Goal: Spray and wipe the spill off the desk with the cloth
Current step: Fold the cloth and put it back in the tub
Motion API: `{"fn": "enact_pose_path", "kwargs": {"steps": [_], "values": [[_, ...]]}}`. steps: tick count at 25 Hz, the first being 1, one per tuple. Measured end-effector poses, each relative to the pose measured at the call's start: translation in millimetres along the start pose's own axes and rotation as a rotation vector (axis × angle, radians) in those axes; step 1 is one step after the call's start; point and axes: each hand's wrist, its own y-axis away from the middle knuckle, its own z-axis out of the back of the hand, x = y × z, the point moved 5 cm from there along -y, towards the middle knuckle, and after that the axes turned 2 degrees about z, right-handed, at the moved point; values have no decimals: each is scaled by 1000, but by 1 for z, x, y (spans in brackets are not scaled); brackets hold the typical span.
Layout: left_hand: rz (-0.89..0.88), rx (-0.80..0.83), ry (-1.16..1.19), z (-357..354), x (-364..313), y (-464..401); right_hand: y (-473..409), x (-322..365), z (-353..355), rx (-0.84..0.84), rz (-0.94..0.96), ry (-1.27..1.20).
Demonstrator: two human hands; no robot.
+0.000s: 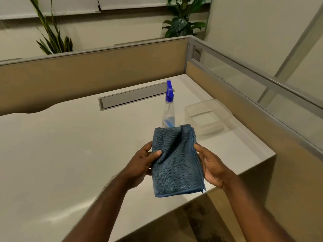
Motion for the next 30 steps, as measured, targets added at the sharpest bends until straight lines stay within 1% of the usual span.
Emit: {"fn": "enact_pose_path", "kwargs": {"steps": [3,5,7,8,10,12,13,15,16,17,20,21,24,26,27,28,29,30], "values": [[66,79,18,-37,1,-25,17,26,40,97,33,14],[101,192,117,-58,-1,-39,20,41,60,145,63,-51],[101,275,233,-74,-9,-55,19,54,80,137,112,-137],[99,275,260,-77,-13,-64,15,58,89,124,133,-185],[83,229,241,-82,-17,-87,6,69,103,106,156,-265],[64,180,240,-85,-21,-111,-8,81,113,111,131,-316],[49,181,268,-86,-22,-121,-16,87,118,118,99,-354],[20,199,362,-88,-27,-141,-30,104,121,173,52,-385],[-10,186,354,-88,-32,-153,-39,115,121,211,61,-355],[-55,159,275,-87,-36,-164,-47,126,123,207,105,-259],[-202,28,-155,-87,-53,-192,-70,157,136,28,296,288],[-241,-6,-249,-86,-57,-199,-78,166,141,3,329,411],[-335,-76,-435,-87,-61,-215,-91,188,143,-2,338,657],[-385,-148,-617,-90,-61,-228,-102,199,142,-31,397,920],[-433,-210,-716,-92,-62,-234,-105,204,139,-69,488,1040],[-504,-292,-818,-96,-66,-239,-106,207,138,-118,613,1101],[-561,-391,-886,-100,-69,-243,-106,209,137,-164,760,1113],[-576,-511,-918,-102,-72,-247,-105,207,138,-217,922,1125]]}}
